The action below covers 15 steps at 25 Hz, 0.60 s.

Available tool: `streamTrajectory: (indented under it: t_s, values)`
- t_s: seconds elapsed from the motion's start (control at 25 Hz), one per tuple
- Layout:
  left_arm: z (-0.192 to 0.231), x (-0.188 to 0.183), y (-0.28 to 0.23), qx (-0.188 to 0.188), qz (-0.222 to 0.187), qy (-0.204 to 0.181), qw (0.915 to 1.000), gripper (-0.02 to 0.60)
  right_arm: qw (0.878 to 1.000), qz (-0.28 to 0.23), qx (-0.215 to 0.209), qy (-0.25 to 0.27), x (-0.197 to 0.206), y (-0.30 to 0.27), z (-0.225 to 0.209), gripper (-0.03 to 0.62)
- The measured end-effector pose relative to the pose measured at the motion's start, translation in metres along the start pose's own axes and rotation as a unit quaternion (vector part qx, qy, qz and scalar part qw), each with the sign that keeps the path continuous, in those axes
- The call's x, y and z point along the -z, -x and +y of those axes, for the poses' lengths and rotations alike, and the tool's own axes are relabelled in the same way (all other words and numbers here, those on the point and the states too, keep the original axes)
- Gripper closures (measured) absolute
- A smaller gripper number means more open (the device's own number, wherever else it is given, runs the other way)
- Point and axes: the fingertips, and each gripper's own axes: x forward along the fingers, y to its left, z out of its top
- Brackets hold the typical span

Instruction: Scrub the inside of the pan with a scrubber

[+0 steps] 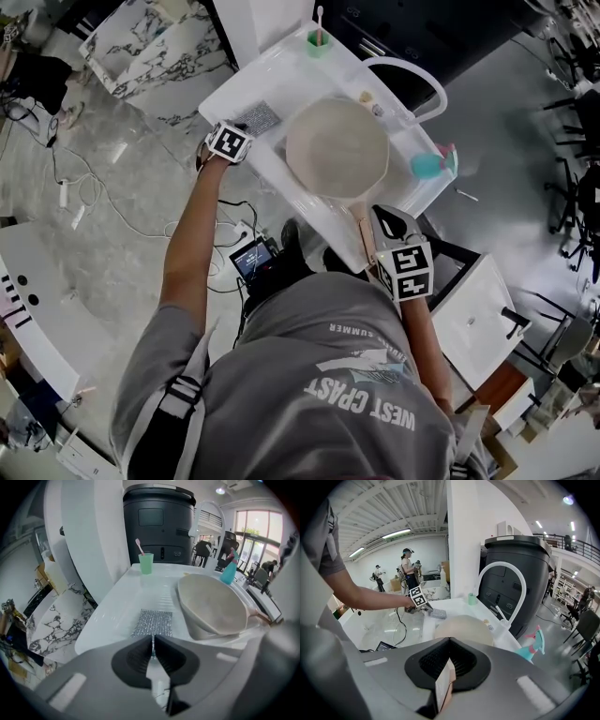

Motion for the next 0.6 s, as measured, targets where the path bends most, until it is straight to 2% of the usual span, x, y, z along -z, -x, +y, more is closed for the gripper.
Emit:
streamTrajectory:
  t_s: [0.12,0.36,0.6]
  values:
    - [-0.002,-0.008,0.005,0.012,-0.032,0.013,0.9993,0.538,1.0,-0.001,-0.003,0.004,-0.001,0.001,0.003,0.592]
    - [-0.007,-0.023,0.032,0.023,-0.072,0.044,0.9962,0.531,1.0,-0.004,-0.012,0.011,-0.003,0.002,0.008,0.592]
    - [0.001,-0.052,0.074,0.004,-0.119,0.025,0.9926,0.534,1.0,-0.015,-0.018,0.02,-0.014,-0.003,0.007,0.592]
